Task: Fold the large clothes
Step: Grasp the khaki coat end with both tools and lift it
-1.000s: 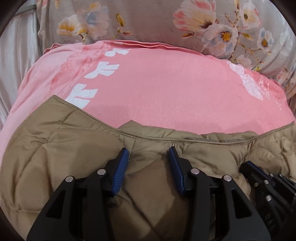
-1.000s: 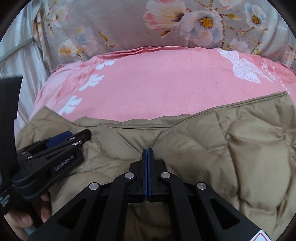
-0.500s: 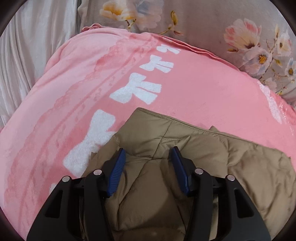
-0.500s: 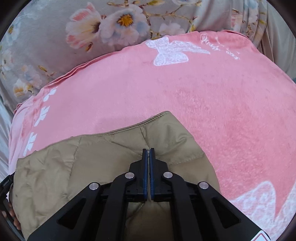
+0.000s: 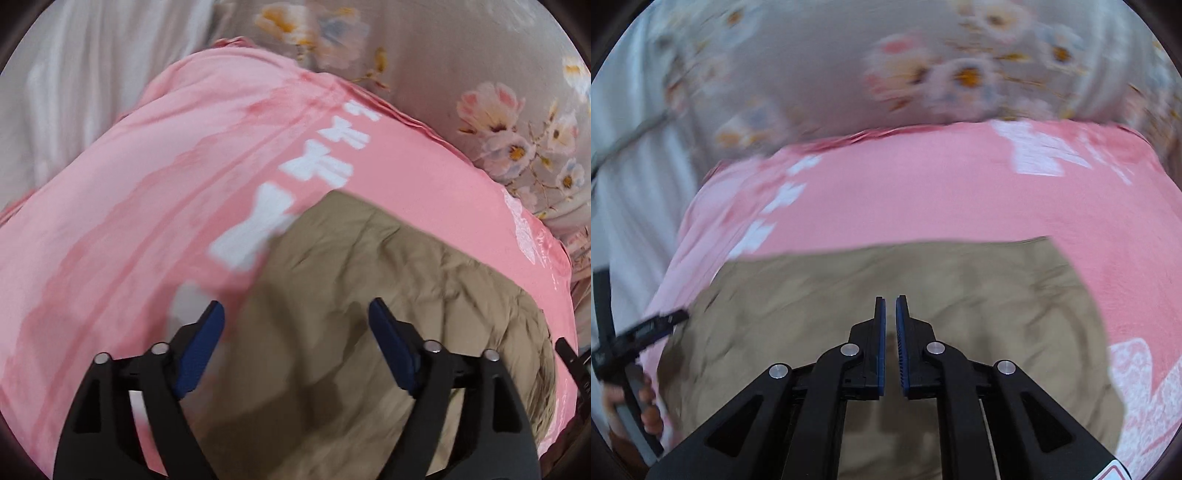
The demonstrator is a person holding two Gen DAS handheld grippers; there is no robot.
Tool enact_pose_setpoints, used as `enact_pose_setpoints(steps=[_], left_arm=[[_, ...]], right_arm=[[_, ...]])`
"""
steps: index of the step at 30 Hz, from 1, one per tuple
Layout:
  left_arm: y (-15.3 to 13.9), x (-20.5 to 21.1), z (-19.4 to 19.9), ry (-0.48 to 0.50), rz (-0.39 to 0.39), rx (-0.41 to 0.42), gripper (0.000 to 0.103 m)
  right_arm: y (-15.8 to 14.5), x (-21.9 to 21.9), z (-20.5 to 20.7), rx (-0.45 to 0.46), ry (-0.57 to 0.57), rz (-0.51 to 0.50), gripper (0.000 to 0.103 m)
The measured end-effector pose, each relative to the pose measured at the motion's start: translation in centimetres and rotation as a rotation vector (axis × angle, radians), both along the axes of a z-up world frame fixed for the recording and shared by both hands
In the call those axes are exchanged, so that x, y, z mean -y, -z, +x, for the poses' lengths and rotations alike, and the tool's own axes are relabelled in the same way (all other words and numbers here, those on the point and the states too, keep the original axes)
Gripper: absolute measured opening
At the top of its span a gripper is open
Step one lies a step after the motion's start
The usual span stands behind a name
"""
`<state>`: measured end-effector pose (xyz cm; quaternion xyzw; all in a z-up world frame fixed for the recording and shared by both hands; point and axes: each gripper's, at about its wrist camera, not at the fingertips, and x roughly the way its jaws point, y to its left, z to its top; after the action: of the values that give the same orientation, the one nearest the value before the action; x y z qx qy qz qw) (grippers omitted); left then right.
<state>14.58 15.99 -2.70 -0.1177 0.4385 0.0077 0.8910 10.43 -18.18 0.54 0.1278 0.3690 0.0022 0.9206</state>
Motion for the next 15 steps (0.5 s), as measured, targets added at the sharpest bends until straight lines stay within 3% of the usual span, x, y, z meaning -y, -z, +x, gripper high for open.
enact_pose_setpoints(steps=[3, 8, 10, 12, 15], left_arm=[[1.1, -3.7, -3.7, -0.057, -0.083, -0.031, 0.079], [4.6, -8.0, -6.4, -0.102, -0.347, -0.093, 0.085], [5.0, -7.5, -6.4, -0.102, -0.334, -0.071, 0.088], [4.9, -6.1, -6.0, -0.089, -0.287, -0.061, 0.098], [5.1, -4.2, -5.4, -0.085, -0.248, -0.051, 0.098]], right_arm=[[1.6, -4.6, 0.0, -0.044, -0.098, -0.006, 0.008], [4.8, -7.2, 0.0, -0.063, -0.080, -0.112, 0.008], [5.6, -7.3, 0.1, -0.061, -0.073, -0.121, 0.008], [6.0, -7.4, 0.0, -0.062, -0.071, -0.144, 0.008], [6.6, -7.8, -0.2, -0.052, -0.064, -0.178, 0.008]])
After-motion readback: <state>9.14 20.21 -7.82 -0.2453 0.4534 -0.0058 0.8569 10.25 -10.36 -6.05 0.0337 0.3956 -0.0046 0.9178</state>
